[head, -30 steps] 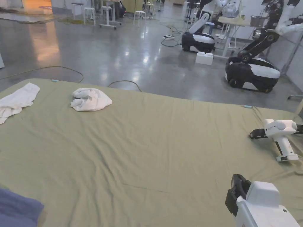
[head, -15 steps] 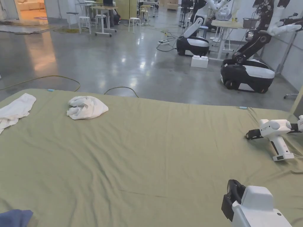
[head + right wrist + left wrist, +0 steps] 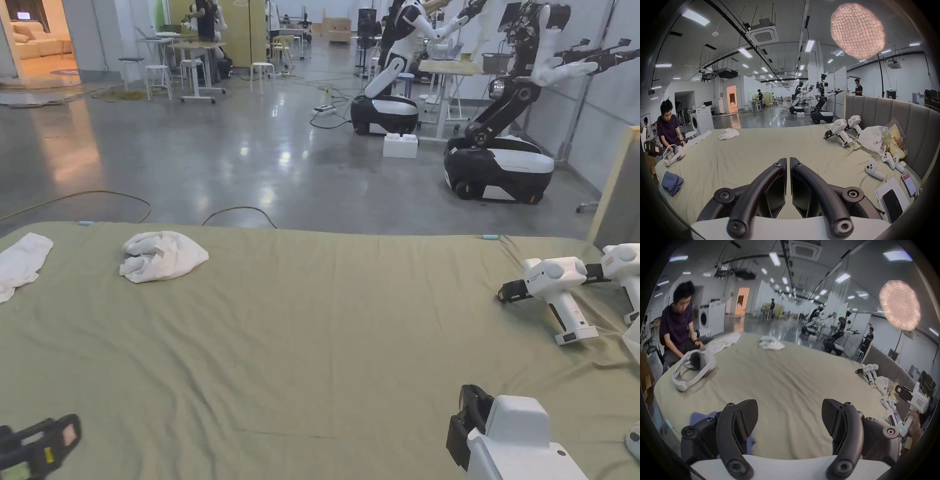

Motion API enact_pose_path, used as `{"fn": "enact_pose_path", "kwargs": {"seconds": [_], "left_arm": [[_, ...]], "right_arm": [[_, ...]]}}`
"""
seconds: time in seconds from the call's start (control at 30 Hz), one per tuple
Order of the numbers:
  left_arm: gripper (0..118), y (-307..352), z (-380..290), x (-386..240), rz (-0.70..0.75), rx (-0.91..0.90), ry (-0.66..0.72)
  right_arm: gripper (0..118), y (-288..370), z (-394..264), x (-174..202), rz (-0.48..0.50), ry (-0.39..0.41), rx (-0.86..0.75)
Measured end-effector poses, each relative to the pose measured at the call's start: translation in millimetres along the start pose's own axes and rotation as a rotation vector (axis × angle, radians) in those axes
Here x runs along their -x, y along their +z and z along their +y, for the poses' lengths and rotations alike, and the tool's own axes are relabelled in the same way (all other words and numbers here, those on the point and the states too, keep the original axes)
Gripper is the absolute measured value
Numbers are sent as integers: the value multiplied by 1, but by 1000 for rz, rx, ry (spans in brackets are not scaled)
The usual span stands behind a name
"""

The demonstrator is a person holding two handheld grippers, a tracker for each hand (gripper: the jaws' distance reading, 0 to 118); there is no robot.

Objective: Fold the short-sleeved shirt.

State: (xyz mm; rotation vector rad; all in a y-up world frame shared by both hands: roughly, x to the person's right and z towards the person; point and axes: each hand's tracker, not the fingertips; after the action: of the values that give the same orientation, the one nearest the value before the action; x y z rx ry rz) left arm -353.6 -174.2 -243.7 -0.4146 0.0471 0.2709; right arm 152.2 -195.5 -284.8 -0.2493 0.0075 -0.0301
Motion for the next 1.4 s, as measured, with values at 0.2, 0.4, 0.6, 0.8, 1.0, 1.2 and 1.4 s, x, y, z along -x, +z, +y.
{"fn": "enact_pose_path", "kwargs": {"seconds": [0.2,0.4,0.6,0.8,1.0,1.2,1.4], "left_arm": [[72,-30,-26,-81,69,-129,-60],[41,-44,-32,-130,62,-234,-109],[0,-43,-34,-158,133,-311,-222],[0,-41,-33,-163,160,-331,-286],[0,-42,-35,-166,148,-330,-297],[0,-41,-40,-171,137,-325,-307],[0,-39,-41,-170,145,-324,-307]], "right_arm": [[3,-1,5,-2,-13,-3,-17],[3,-3,12,-5,-36,-14,-49],[3,-2,16,-5,-55,28,-94],[3,4,13,-1,-105,78,-131],[3,3,10,-2,-83,38,-118],[3,4,8,1,-61,45,-113],[3,3,8,0,-54,45,-108]]}}
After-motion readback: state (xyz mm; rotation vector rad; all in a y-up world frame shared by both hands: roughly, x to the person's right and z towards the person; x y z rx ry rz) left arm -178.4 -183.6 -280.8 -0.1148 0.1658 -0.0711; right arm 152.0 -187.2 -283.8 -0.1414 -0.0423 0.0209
